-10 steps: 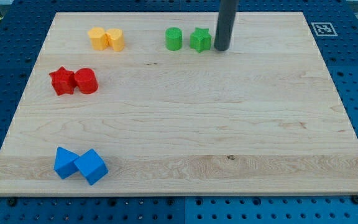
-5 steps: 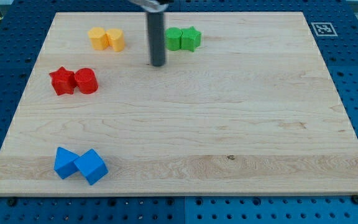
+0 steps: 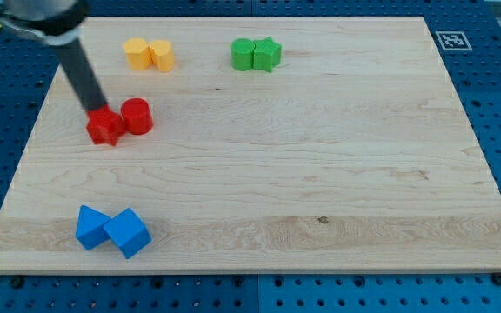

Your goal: Slide the red circle to the center

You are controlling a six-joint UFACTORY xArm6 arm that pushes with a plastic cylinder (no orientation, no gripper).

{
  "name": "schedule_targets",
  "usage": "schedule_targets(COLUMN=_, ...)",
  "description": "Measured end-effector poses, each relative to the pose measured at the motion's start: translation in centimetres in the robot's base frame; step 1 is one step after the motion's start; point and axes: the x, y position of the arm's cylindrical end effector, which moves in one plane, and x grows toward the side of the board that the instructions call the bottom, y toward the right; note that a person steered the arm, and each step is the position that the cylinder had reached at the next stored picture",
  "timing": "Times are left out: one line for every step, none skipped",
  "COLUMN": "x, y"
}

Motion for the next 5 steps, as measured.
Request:
schedule_targets(x=0.5, y=4.6)
schedule_targets(x=0.5, y=4.8)
schedule_targets(x=1.7, y=4.8)
schedule_targets(x=3.5, y=6.4)
schedule_targets(x=3.3, y=11.2)
